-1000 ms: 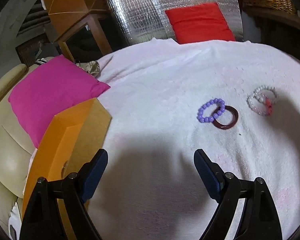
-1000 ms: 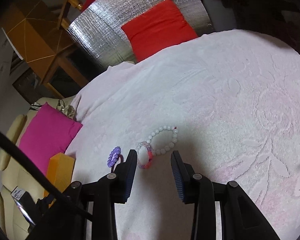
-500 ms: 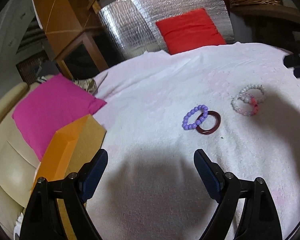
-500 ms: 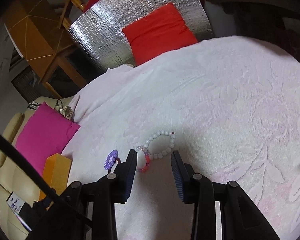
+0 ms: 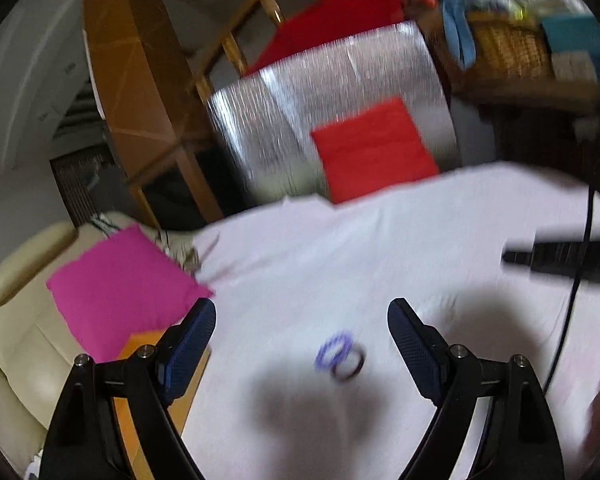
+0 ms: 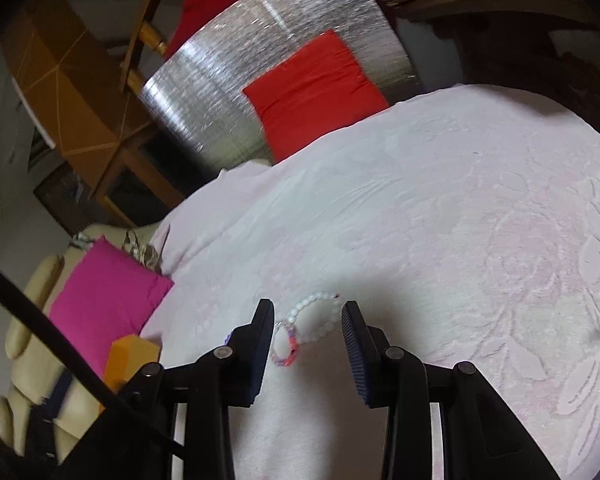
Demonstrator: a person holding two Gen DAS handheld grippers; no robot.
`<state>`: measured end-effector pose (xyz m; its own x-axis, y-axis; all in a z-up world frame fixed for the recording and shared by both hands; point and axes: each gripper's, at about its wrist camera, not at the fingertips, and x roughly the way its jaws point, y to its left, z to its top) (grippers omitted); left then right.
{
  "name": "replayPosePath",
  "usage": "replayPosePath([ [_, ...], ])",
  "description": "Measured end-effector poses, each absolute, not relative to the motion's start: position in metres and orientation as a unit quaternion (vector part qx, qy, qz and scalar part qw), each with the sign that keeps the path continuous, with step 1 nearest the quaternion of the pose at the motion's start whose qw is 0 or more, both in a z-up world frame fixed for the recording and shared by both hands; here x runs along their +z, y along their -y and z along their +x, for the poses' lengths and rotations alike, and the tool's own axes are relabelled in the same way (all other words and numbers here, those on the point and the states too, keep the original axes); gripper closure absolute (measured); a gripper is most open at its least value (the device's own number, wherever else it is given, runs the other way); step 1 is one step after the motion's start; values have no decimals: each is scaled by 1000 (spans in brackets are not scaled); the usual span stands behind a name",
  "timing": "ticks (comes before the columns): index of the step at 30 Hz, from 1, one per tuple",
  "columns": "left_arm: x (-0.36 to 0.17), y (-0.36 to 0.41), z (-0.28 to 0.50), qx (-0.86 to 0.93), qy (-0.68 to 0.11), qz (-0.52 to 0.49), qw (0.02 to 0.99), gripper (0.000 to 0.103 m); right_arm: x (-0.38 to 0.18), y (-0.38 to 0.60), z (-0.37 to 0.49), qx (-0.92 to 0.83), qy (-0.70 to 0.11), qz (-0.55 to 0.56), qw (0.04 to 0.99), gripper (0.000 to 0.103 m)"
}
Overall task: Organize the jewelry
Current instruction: 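Move both tools back over the purple, dark red and pearl bracelets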
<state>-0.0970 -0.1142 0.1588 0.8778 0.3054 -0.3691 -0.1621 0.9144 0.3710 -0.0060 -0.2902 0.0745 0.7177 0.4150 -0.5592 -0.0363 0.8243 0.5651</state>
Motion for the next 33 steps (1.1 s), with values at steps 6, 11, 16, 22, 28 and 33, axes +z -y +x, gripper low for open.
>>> replayPosePath([
  [6, 170, 129, -98, 89, -193, 123, 969, 14, 72, 316, -5, 99, -348, 288, 887, 64],
  [11, 141, 107, -80, 90, -239, 109, 961, 14, 68, 314, 3, 91, -352, 285, 887, 64],
  [16, 114, 65, -59, 119, -281, 90, 948, 14, 62, 296, 10, 97, -367, 259, 888, 64],
  [22, 91, 21, -41, 119, -327, 66, 935, 14, 52, 276, 15, 99, -389, 230, 887, 64],
  [28, 72, -23, -21, 90, -406, 39, 909, 14, 45, 271, 8, 117, -402, 233, 878, 64],
  [33, 67, -47, -24, 78, -428, -1, 901, 14, 42, 266, 6, 135, -406, 246, 870, 64],
])
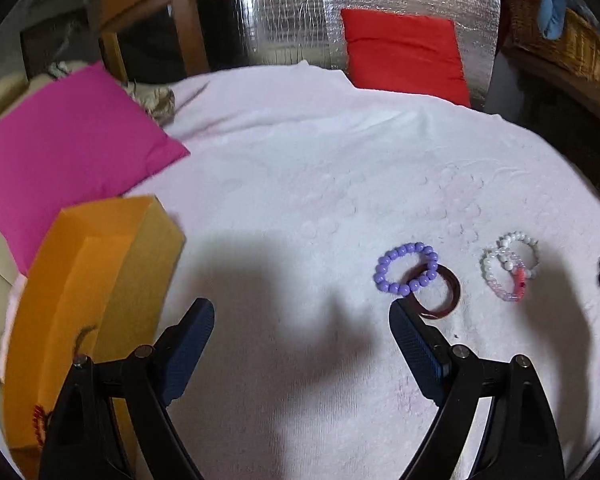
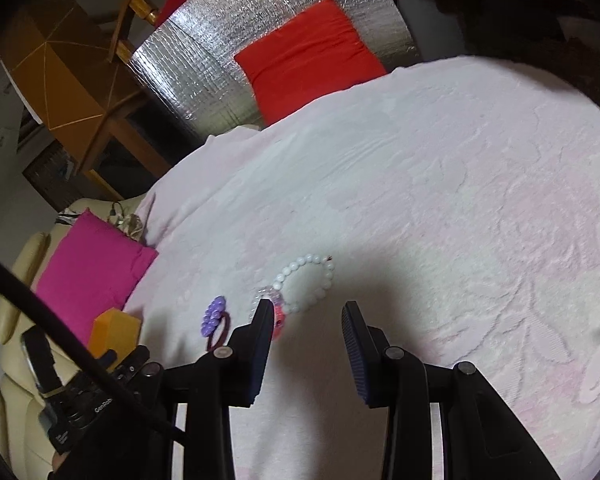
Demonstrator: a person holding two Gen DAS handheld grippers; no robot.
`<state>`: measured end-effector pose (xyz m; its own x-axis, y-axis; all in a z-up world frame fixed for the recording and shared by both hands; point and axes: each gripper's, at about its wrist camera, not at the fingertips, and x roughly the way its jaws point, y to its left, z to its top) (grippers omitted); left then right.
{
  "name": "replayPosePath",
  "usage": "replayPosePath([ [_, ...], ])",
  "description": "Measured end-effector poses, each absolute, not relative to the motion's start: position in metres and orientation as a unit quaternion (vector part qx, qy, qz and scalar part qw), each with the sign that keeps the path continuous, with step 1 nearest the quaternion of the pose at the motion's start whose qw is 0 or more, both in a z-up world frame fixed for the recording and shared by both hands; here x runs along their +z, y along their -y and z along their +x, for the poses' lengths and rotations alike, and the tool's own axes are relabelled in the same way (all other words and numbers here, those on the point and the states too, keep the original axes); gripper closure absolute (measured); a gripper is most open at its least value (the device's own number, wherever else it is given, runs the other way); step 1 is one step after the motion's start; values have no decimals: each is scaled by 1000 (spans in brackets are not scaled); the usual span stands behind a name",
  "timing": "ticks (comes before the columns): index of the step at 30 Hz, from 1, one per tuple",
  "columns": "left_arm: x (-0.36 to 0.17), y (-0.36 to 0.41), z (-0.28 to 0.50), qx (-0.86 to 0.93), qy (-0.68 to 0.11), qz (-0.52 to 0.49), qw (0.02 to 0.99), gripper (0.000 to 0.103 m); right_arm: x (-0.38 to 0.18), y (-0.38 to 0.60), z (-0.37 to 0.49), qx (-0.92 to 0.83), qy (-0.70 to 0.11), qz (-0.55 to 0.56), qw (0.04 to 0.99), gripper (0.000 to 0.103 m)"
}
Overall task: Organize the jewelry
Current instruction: 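Move both tools back over the purple, dark red and pearl bracelets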
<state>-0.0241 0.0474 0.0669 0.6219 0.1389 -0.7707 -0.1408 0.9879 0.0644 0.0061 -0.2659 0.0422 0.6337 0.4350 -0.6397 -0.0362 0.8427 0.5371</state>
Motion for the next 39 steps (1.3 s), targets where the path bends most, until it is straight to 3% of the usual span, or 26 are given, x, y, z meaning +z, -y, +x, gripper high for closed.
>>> replayPosePath([
  [14, 57, -30, -25, 40, -447, 36, 893, 14, 3, 211, 25, 165, -481, 255, 822, 64],
  [35, 54, -21, -23, 20, -446, 33, 894, 14, 3, 212, 27, 154, -478, 258, 825, 64],
  [36, 53, -22, -22, 15, -446, 24, 894, 18, 2, 213, 28, 152, -480, 264, 823, 64],
  [39, 48, -23, -16, -4, -457, -3, 889, 41, -4, 215, 33, 148, -485, 280, 815, 64],
])
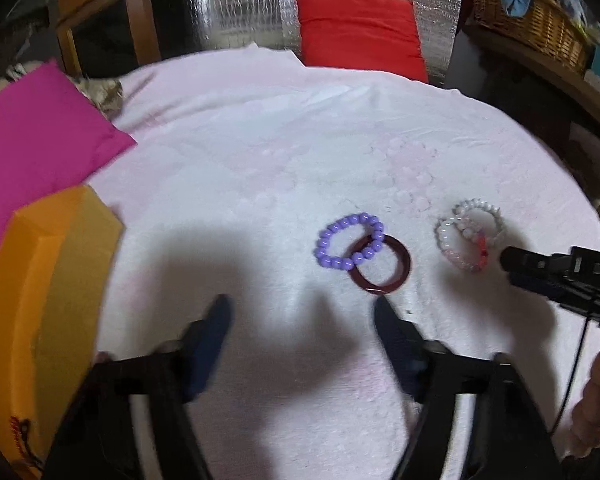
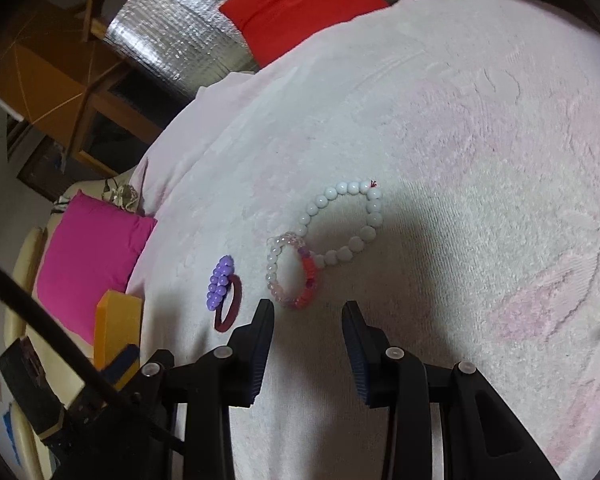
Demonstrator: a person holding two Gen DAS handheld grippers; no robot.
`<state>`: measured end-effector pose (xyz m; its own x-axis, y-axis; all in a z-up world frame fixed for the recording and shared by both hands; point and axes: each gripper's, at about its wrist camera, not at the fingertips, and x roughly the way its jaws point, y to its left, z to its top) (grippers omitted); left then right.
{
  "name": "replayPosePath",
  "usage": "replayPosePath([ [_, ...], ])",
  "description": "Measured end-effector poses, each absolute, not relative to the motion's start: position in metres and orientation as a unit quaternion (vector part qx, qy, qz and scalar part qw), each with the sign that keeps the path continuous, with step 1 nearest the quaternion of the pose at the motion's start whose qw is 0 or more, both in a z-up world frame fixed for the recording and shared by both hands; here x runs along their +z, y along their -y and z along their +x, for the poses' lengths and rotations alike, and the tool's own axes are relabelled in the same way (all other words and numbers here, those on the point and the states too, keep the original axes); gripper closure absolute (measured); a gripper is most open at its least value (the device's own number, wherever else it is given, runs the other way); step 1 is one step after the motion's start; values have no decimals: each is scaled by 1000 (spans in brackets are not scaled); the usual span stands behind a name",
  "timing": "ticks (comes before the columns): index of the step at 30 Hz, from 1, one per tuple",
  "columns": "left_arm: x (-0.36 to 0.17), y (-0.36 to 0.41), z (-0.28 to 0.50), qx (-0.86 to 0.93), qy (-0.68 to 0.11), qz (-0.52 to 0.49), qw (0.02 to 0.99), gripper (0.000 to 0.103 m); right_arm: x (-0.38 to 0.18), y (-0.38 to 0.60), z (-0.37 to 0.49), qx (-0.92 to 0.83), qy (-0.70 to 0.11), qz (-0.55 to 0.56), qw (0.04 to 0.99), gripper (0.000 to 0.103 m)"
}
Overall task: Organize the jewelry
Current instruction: 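Move both tools back over the purple, dark red and pearl bracelets, then grasp the dark red bangle with the left tool while the right tool grasps the pink-and-white bead bracelet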
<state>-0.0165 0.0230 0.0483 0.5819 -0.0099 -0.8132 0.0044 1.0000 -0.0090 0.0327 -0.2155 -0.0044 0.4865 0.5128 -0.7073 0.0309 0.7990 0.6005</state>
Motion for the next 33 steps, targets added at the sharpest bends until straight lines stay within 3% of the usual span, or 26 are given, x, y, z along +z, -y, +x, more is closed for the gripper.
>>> replayPosePath([
  [12, 31, -16, 7, -77, -485, -67, 868, 44, -16, 204, 51, 126, -477, 307, 814, 64],
  [13, 29, -13, 8, -84, -491, -66, 865, 44, -16, 202, 53, 125, -476, 304, 816, 68],
  [15, 27, -7, 9, -91, -493, -59, 863, 44, -15, 197, 55, 115, -477, 280, 825, 90],
  [16, 26, -6, 10, -94, -493, -59, 863, 44, -15, 196, 55, 110, -480, 269, 828, 92],
  [18, 27, -3, 12, -105, -488, -65, 864, 44, -16, 199, 55, 111, -478, 273, 827, 93],
  [22, 29, 2, 15, -131, -483, -78, 862, 56, -11, 210, 50, 113, -470, 270, 833, 93],
  [33, 16, 26, 31, -164, -484, -63, 857, 57, -11, 242, 41, 136, -481, 315, 807, 90],
])
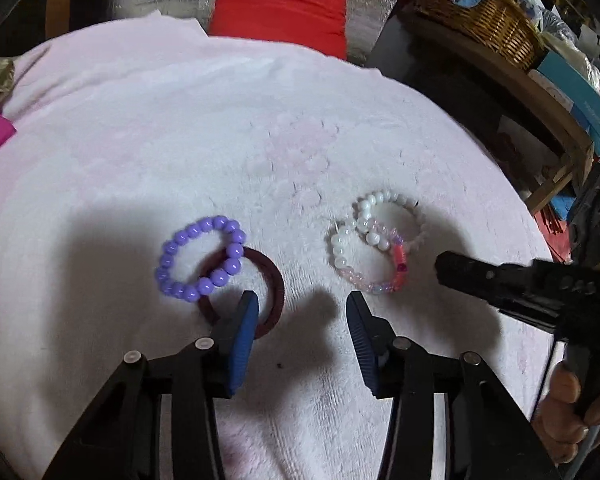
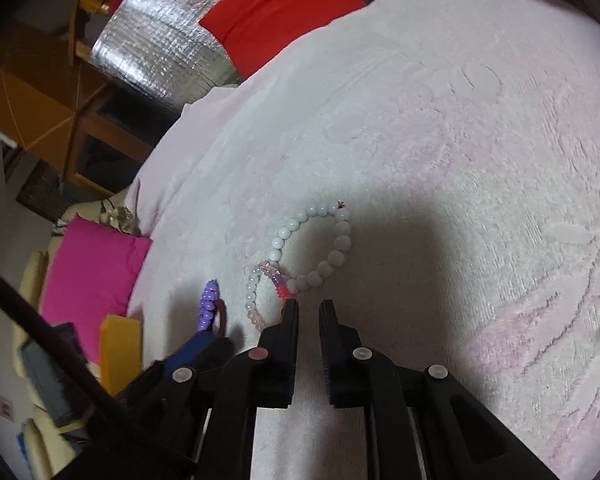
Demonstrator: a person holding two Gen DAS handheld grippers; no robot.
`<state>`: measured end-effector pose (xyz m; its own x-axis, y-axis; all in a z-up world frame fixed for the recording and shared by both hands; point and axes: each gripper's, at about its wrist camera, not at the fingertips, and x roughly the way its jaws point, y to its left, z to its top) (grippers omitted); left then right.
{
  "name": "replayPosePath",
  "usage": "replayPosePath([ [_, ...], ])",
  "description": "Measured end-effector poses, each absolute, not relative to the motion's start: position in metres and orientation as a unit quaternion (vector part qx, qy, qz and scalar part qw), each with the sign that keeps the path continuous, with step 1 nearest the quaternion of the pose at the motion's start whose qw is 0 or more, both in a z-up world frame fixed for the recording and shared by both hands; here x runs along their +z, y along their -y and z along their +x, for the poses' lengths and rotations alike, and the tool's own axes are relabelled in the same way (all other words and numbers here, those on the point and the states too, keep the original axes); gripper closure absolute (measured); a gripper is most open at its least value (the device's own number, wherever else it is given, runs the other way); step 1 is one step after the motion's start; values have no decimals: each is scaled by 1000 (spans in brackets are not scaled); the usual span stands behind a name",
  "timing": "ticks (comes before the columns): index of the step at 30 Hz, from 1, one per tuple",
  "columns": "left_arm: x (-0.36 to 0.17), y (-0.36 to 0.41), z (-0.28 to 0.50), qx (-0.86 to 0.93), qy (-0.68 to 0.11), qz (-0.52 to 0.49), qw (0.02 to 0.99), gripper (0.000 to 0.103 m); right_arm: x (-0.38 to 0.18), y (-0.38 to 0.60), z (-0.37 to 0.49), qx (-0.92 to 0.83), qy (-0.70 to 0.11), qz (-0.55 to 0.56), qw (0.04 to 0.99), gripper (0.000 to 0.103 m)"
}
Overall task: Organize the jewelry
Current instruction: 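Grasp the dark red bangle with the left tool while the right tool grasps the pink-and-white bead bracelet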
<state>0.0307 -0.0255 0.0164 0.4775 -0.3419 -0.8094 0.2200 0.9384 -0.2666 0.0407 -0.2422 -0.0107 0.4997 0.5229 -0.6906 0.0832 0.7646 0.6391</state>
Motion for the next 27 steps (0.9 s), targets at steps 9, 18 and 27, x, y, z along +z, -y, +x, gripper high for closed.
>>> replayPosePath([
  [9, 17, 22, 27, -170, -491, -53, 853, 97, -15, 247, 43, 145, -494, 343, 786, 79],
  [18, 25, 12, 5, -195, -504, -48, 840, 98, -16, 214, 55, 135, -490, 312, 803, 78],
  [27, 34, 2, -10, -208, -496, -54, 841, 98, -8, 185, 56, 95, -467, 208, 854, 92],
])
